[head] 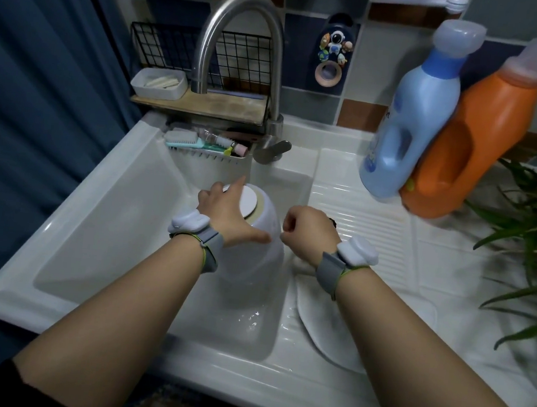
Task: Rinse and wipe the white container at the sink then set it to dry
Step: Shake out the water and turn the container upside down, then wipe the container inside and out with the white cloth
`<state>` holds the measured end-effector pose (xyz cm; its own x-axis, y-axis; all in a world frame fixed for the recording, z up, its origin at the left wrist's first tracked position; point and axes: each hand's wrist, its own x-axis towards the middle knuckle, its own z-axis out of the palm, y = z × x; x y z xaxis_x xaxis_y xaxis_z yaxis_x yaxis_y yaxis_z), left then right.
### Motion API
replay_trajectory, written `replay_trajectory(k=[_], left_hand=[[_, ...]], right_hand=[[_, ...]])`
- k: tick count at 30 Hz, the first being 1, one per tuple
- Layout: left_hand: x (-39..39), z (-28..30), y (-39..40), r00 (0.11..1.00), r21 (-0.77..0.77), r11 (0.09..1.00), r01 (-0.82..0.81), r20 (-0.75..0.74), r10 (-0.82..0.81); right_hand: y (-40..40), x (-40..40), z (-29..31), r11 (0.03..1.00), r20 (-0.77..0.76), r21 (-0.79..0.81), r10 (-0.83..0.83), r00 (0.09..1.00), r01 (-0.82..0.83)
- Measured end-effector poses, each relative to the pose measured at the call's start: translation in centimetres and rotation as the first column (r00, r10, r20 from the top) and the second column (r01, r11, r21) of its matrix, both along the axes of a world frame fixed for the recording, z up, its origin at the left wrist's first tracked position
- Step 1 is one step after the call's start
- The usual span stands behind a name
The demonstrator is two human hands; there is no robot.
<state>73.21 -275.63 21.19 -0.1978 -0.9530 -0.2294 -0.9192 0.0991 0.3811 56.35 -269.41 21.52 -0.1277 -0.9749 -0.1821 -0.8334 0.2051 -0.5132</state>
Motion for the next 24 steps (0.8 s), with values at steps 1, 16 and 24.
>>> replay_trajectory(k=[1,16,24], left_hand=[[0.0,-0.1,0.1,1.000,-0.001,1.000,0.000,0.002,0.000],[-0.4,0.0,0.1,0.997,-0.064,0.996,0.064,0.051,-0.061],[-0.3,0.4,0.3,1.000,-0.031,0.999,0.030,0.010,-0.030]], right_hand=[[0.4,0.1,0.3,0.997,-0.042,0.054,0.051,0.998,-0.049],[2.4,-0.5,0.8,0.856,-0.300,0.467,0.387,0.872,-0.220],[2.9,-0.4,-0.2,0.806,-0.281,0.549,0.425,0.861,-0.219]])
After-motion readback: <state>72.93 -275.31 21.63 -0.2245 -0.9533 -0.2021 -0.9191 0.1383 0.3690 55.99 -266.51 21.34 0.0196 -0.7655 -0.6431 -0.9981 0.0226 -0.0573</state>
